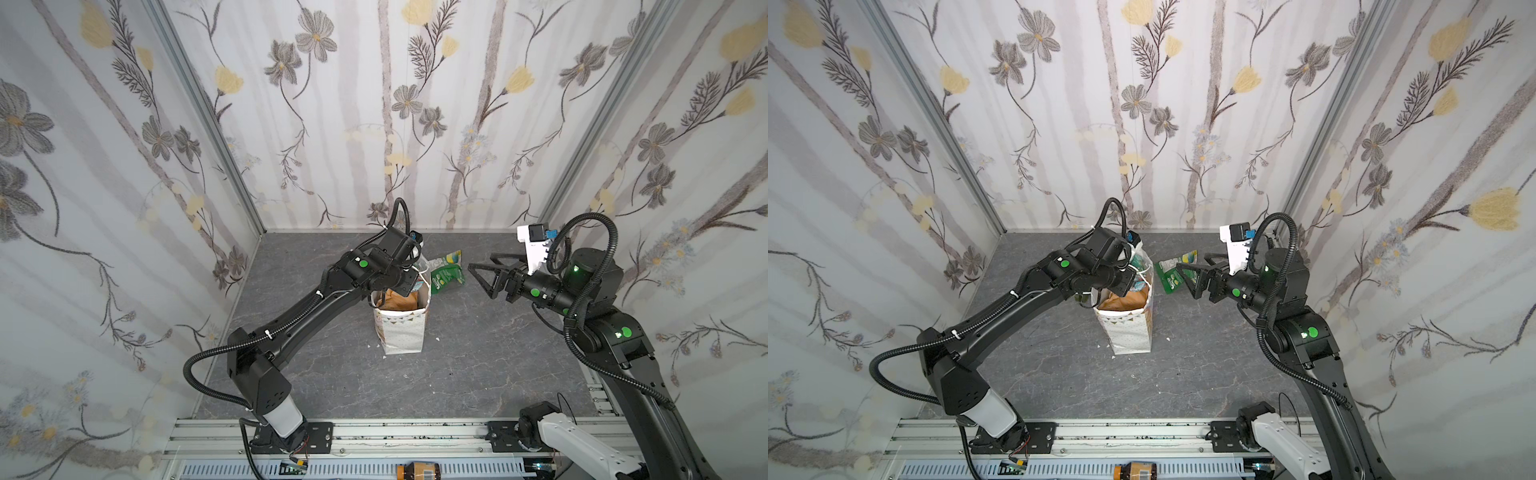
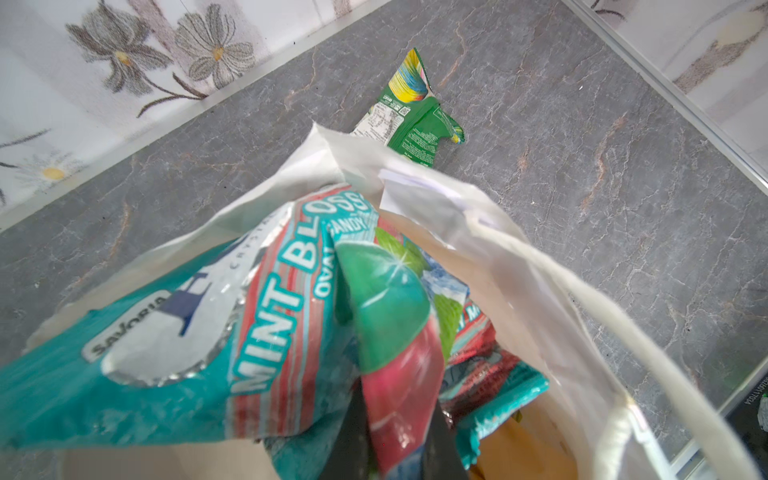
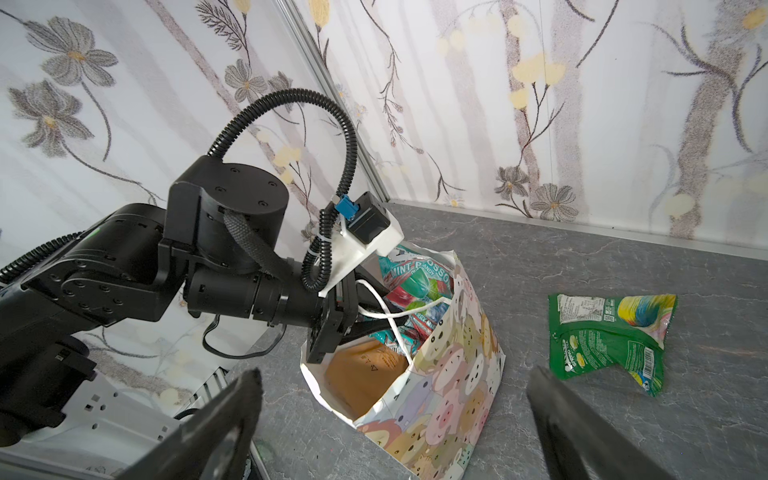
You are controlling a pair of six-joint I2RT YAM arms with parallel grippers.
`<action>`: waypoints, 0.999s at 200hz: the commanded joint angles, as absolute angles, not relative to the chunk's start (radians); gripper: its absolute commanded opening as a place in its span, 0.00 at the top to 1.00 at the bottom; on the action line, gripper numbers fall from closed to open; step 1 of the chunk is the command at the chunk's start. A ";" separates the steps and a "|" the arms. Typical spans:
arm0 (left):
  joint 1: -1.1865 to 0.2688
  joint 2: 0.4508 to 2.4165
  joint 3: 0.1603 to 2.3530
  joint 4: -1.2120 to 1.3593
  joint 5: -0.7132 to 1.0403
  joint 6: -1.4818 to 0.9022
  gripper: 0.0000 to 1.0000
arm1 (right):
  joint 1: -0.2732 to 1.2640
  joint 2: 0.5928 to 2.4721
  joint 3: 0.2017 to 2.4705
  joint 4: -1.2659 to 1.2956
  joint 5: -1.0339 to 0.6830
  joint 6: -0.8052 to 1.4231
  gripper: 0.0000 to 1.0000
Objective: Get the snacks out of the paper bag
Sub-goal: 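Move the right gripper to the teal pack held by the left gripper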
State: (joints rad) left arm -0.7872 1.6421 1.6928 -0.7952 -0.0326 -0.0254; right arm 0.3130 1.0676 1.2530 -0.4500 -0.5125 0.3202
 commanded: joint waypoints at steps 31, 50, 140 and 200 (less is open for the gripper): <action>-0.800 1.620 1.743 -0.789 -0.061 0.027 1.00 | 0.321 1.076 1.239 -0.394 -0.502 0.357 0.01; -0.806 1.621 1.756 -0.792 -0.067 0.045 1.00 | 0.352 1.081 1.208 -0.341 -0.498 0.383 0.01; -0.824 1.627 1.775 -0.776 -0.034 0.047 1.00 | 0.565 1.198 0.949 0.207 -0.420 0.039 0.17; -0.824 1.632 1.773 -0.775 -0.016 0.052 1.00 | 0.576 1.293 0.898 0.354 -0.540 -0.073 0.38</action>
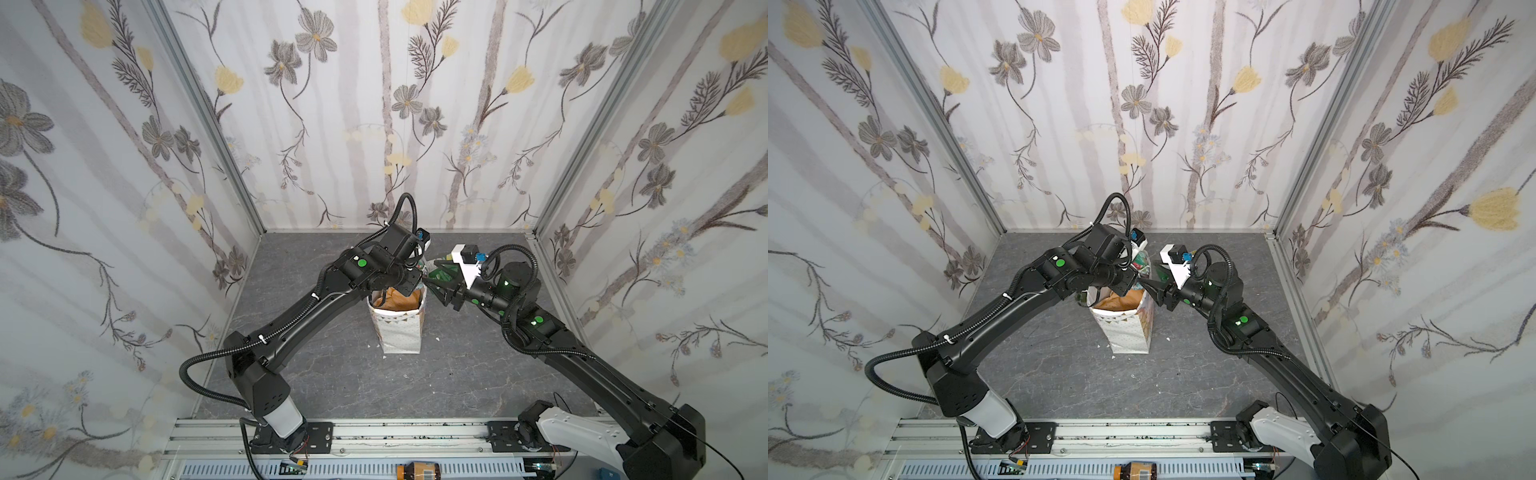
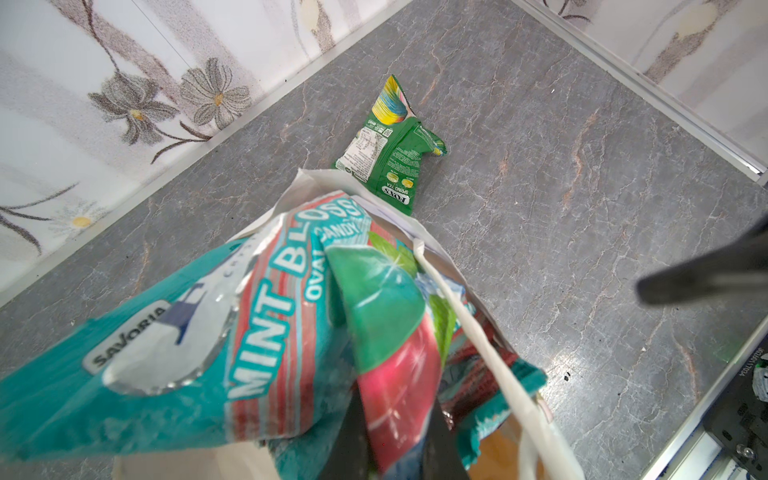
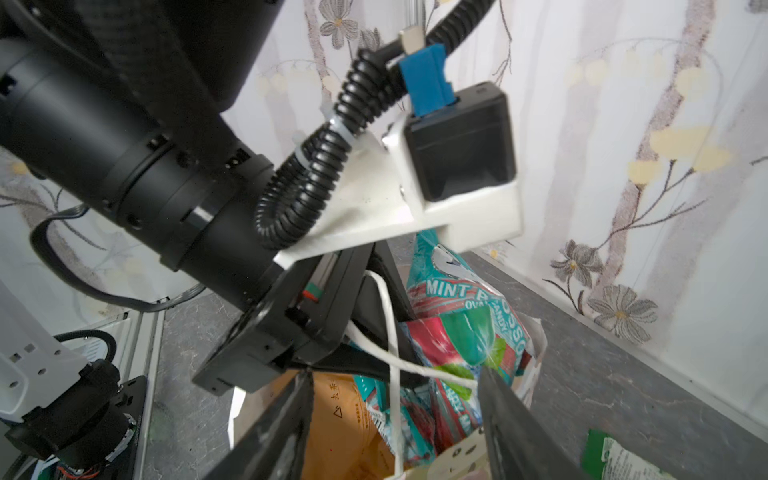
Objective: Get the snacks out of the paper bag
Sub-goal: 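Move the right gripper to the teal pack held by the left gripper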
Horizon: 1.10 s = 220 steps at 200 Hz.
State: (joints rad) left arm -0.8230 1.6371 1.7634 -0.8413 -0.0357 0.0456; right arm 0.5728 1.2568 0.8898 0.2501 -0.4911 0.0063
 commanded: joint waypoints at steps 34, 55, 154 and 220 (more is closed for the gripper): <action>-0.824 1.637 1.773 -0.775 0.000 0.055 1.00 | 0.583 1.366 0.934 0.367 -0.571 -0.087 0.48; -0.824 1.637 1.772 -0.780 -0.002 0.061 1.00 | 0.584 1.399 0.952 0.364 -0.578 -0.083 0.64; -0.823 1.582 1.703 -0.794 -0.057 0.069 1.00 | 0.557 1.399 0.937 0.318 -0.397 -0.012 1.00; -0.823 1.565 1.649 -0.765 -0.055 0.055 0.88 | 0.546 1.408 0.938 0.317 -0.421 0.046 1.00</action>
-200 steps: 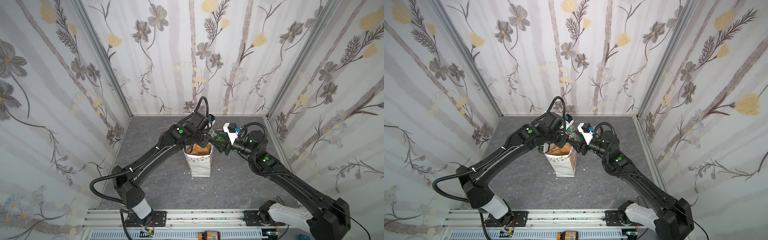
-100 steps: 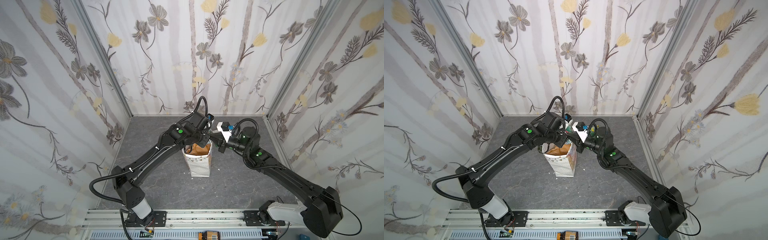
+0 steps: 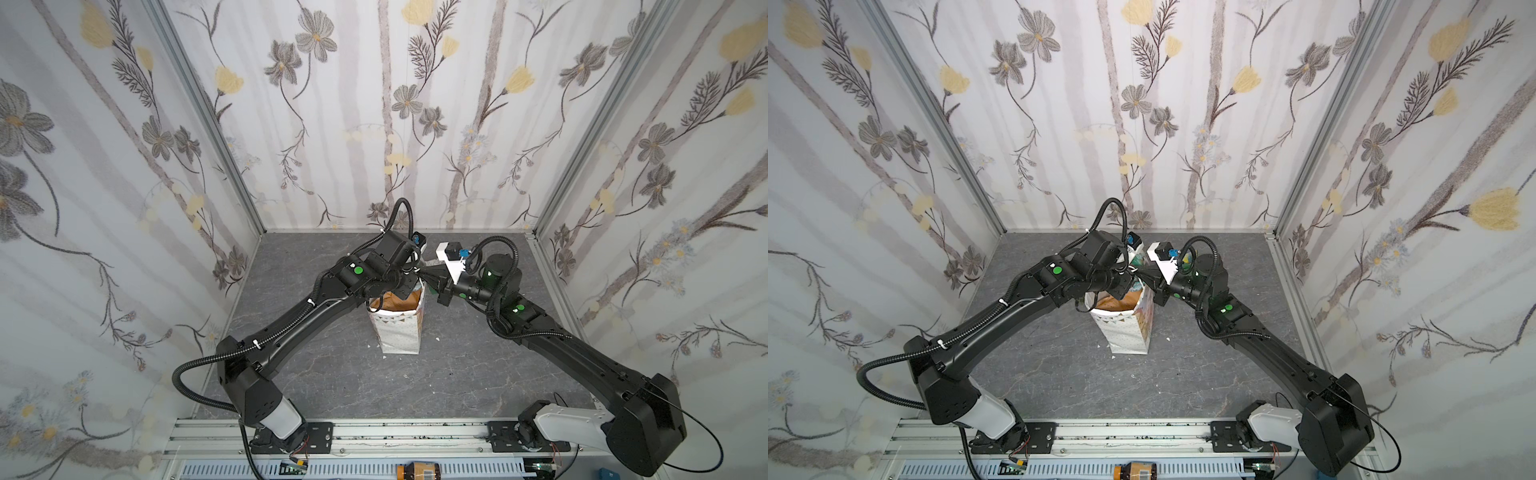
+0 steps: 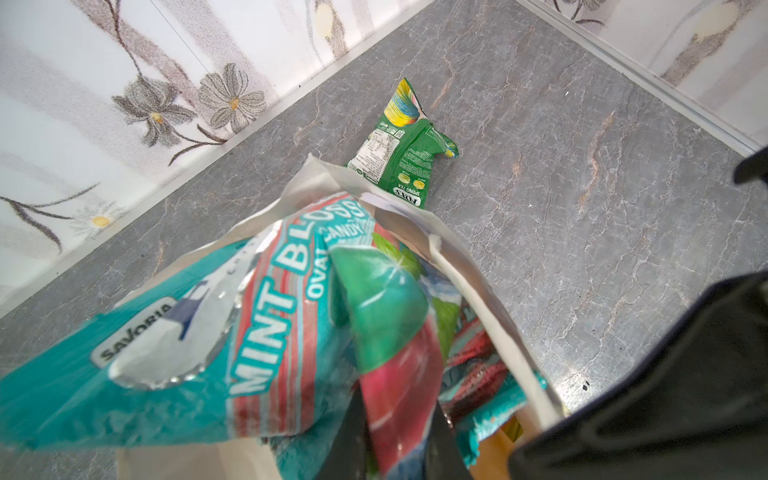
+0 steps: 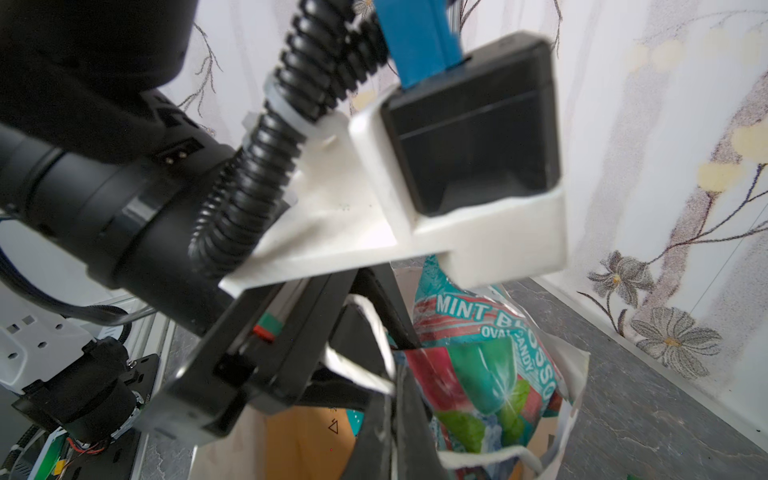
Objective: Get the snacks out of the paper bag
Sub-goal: 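Move the right gripper to the teal pack held by the left gripper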
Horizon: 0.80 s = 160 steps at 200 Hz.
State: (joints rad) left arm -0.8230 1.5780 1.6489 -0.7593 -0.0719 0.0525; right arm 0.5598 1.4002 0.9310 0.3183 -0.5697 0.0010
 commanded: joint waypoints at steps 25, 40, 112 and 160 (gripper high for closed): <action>-0.821 1.550 1.629 -0.763 -0.066 0.052 0.88 | 0.527 1.423 0.960 0.282 -0.405 0.108 1.00; -0.823 1.538 1.613 -0.764 -0.081 0.052 0.85 | 0.520 1.429 0.962 0.279 -0.401 0.128 1.00; -0.819 1.493 1.544 -0.729 -0.095 0.044 0.92 | 0.516 1.437 0.978 0.246 -0.387 0.141 1.00; -0.813 1.433 1.418 -0.529 -0.075 0.172 1.00 | 0.460 1.457 1.131 0.051 -0.593 0.248 0.58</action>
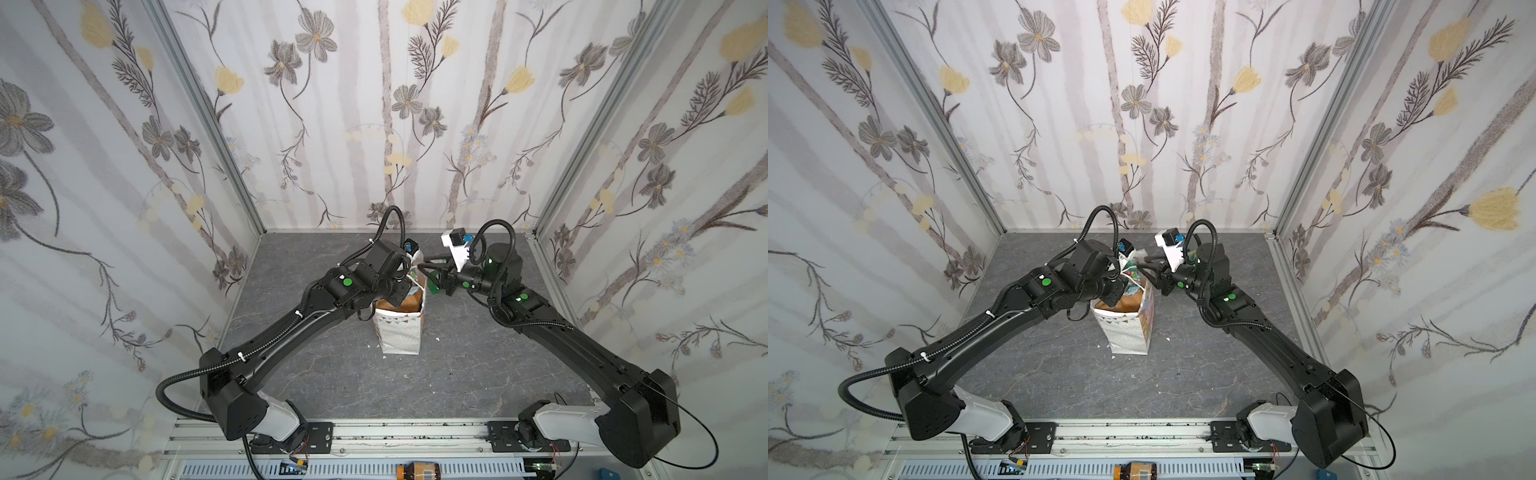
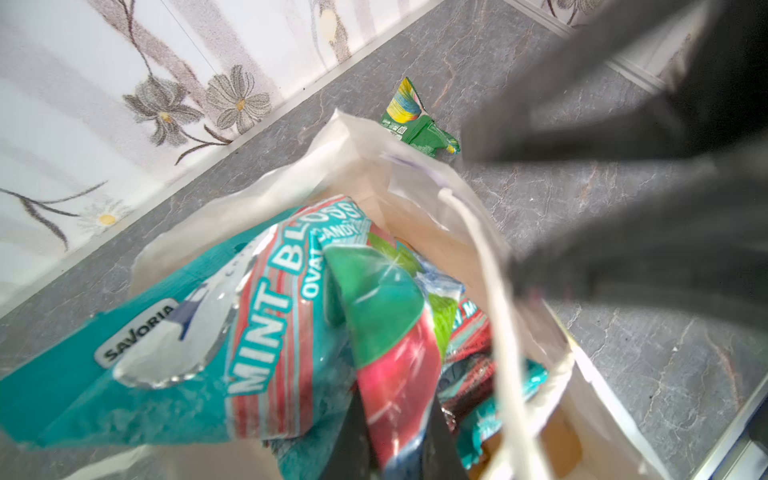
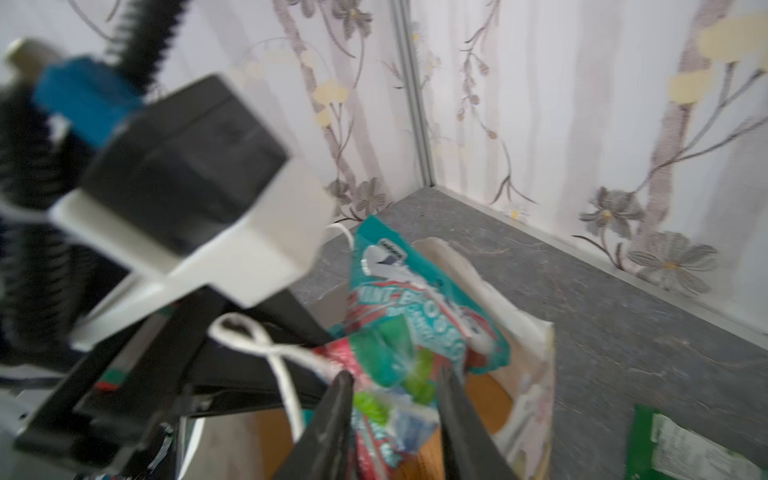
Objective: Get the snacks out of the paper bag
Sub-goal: 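Move the right gripper to the teal pack held by the left gripper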
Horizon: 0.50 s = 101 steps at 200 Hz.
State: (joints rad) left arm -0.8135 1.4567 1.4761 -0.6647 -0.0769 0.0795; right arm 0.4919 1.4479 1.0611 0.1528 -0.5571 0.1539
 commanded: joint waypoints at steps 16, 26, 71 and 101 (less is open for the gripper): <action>-0.813 1.421 1.377 -0.455 -0.060 0.228 1.00 | 0.426 1.452 1.143 0.075 -0.663 0.365 0.58; -0.815 1.417 1.356 -0.417 -0.056 0.249 1.00 | 0.418 1.455 1.151 0.081 -0.663 0.432 0.56; -0.812 1.385 1.265 -0.245 -0.058 0.354 1.00 | 0.426 1.565 1.330 -0.122 -0.691 0.447 0.40; -0.816 1.380 1.261 -0.227 -0.068 0.405 1.00 | 0.454 1.637 1.431 -0.257 -0.624 0.380 0.35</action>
